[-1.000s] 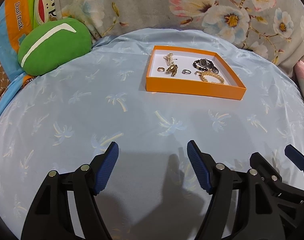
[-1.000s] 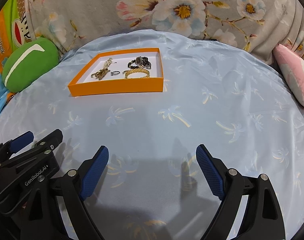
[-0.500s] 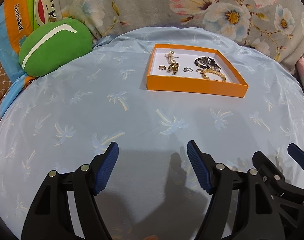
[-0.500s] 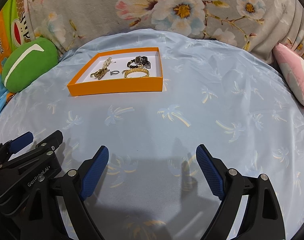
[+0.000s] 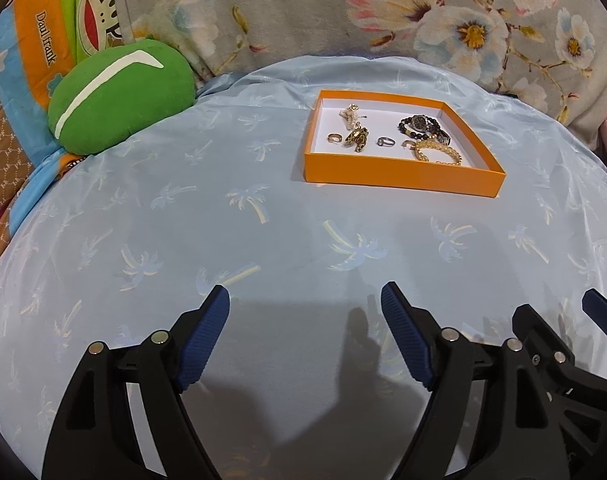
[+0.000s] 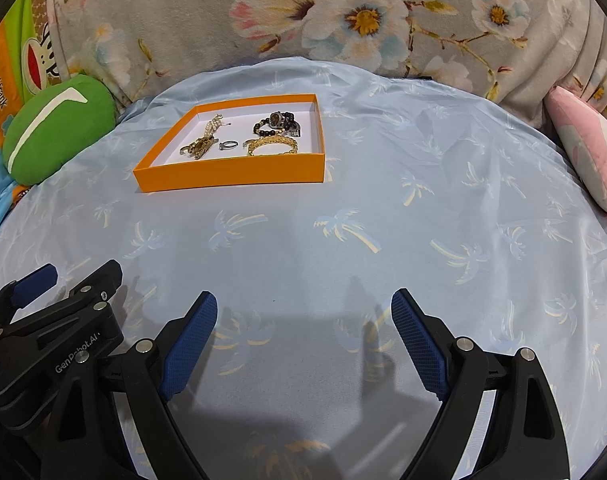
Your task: Organize jewelry
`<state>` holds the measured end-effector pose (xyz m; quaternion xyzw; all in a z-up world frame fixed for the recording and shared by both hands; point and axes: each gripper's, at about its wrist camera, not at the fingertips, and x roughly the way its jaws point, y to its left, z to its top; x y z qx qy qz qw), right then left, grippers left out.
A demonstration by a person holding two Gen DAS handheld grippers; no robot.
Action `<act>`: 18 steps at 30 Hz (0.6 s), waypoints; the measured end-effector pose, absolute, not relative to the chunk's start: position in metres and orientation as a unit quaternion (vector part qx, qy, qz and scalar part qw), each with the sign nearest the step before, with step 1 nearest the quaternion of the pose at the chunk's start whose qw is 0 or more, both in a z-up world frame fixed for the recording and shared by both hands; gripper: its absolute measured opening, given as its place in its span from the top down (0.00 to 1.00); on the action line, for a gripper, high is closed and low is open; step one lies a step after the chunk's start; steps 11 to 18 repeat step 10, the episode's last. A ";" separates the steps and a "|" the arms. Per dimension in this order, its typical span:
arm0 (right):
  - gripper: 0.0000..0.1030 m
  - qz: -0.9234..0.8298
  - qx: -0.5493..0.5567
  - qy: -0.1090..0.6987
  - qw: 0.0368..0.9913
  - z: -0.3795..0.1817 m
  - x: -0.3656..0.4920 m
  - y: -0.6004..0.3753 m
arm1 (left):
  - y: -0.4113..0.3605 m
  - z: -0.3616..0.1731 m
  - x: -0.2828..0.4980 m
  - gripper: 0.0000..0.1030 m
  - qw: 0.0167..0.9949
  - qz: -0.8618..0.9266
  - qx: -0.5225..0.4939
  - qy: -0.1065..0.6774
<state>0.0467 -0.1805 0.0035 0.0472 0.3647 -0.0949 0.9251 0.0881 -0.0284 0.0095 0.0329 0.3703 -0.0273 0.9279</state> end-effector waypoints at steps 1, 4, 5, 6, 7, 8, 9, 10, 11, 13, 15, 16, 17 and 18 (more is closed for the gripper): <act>0.16 -0.095 0.047 0.365 0.925 0.004 0.046 -0.181 | -0.028 0.010 0.088 0.26 0.928 -0.026 0.034 0.370; 0.16 -0.095 0.045 0.365 0.925 0.004 0.047 -0.180 | -0.029 0.009 0.088 0.26 0.927 -0.019 0.039 0.372; 0.16 -0.095 0.045 0.365 0.925 0.003 0.047 -0.181 | -0.030 0.009 0.088 0.26 0.927 -0.017 0.041 0.372; 0.16 -0.095 0.047 0.365 0.925 0.003 0.046 -0.182 | -0.030 0.009 0.088 0.26 0.927 -0.018 0.041 0.373; 0.16 -0.095 0.047 0.365 0.925 0.003 0.046 -0.182 | -0.030 0.009 0.088 0.26 0.927 -0.018 0.042 0.373; 0.16 -0.096 0.046 0.365 0.925 0.003 0.045 -0.182 | -0.030 0.009 0.088 0.26 0.927 -0.017 0.043 0.373; 0.16 -0.095 0.045 0.365 0.925 0.003 0.046 -0.182 | -0.030 0.009 0.088 0.26 0.926 -0.015 0.044 0.374; 0.16 -0.096 0.045 0.365 0.925 0.003 0.046 -0.181 | -0.031 0.009 0.089 0.26 0.926 -0.013 0.047 0.374; 0.16 -0.096 0.045 0.365 0.925 0.003 0.046 -0.181 | -0.031 0.009 0.089 0.26 0.926 -0.013 0.047 0.374; 0.16 -0.096 0.045 0.365 0.925 0.003 0.046 -0.181 | -0.031 0.009 0.089 0.26 0.926 -0.013 0.047 0.374; 0.16 -0.096 0.045 0.365 0.925 0.003 0.046 -0.181 | -0.031 0.009 0.089 0.26 0.926 -0.013 0.047 0.374; 0.16 -0.096 0.045 0.365 0.925 0.003 0.046 -0.181 | -0.031 0.009 0.089 0.26 0.926 -0.013 0.047 0.374; 0.16 -0.096 0.045 0.365 0.925 0.003 0.046 -0.181 | -0.031 0.009 0.089 0.26 0.926 -0.013 0.047 0.374; 0.16 -0.096 0.045 0.365 0.925 0.003 0.046 -0.181 | -0.031 0.009 0.089 0.26 0.926 -0.013 0.047 0.374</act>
